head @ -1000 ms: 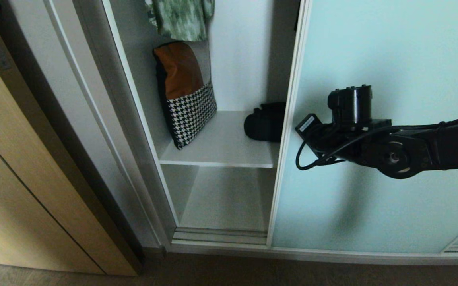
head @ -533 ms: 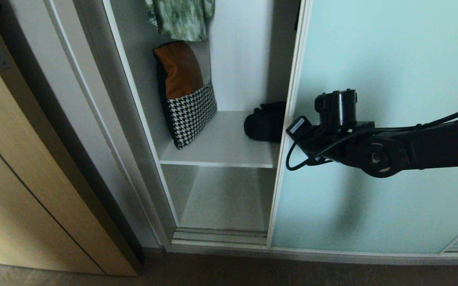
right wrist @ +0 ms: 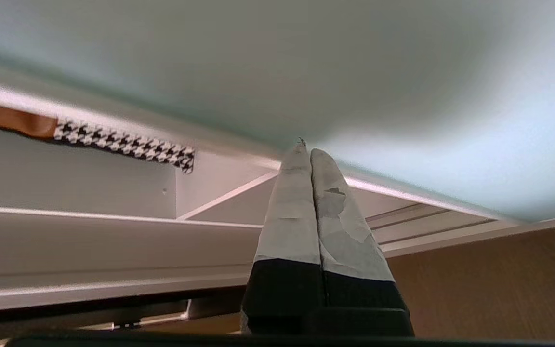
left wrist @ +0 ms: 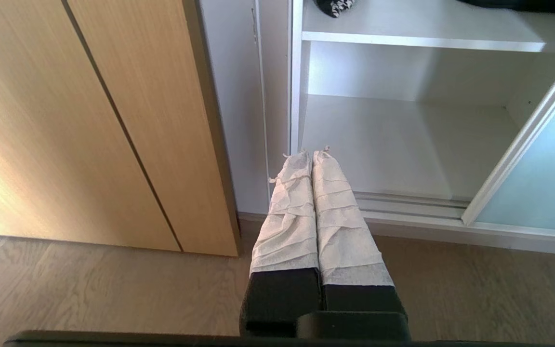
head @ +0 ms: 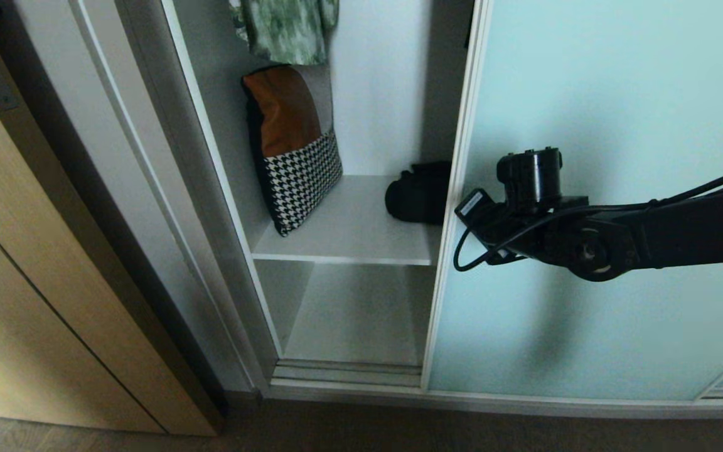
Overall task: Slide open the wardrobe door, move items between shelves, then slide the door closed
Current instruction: Close the door
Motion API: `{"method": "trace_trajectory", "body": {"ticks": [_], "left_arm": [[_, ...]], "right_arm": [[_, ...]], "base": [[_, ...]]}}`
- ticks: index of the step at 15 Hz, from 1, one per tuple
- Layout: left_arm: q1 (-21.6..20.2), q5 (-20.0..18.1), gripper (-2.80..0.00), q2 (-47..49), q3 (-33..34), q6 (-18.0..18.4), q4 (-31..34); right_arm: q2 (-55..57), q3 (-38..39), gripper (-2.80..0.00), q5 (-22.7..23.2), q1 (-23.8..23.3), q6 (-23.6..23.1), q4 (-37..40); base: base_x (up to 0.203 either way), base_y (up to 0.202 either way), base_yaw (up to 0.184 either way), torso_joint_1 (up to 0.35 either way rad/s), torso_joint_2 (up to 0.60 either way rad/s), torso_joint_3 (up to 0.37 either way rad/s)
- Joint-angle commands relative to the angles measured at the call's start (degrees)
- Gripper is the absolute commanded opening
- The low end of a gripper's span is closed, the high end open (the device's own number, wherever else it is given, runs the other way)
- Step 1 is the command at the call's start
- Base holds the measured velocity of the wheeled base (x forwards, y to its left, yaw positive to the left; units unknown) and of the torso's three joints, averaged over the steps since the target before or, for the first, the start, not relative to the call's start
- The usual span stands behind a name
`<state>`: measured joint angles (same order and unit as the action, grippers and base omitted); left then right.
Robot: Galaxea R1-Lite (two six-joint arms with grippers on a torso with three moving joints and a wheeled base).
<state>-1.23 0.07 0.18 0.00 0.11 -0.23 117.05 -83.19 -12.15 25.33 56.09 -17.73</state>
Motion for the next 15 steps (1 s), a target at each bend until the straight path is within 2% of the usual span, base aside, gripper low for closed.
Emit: {"method": "trace_trajectory", "body": {"ticks": [1,15], "left_arm": [[0.0,0.01,-2.8,0.08,0.0,-0.02,-0.04],[-0.08,0.01,-2.8,0.08,0.0,0.05,-0.04]], "right_arm": [[-0.92,0.81,-2.8,-0.06,-0.26,0.34,-0.03],[3.03,-2.41,-2.8,0.03,-0.89,0.41,-0.18]], "base": [[0.0,0.0,0.0,0.0,0.0,0.0],[0.0,0.0,0.0,0.0,0.0,0.0]]}}
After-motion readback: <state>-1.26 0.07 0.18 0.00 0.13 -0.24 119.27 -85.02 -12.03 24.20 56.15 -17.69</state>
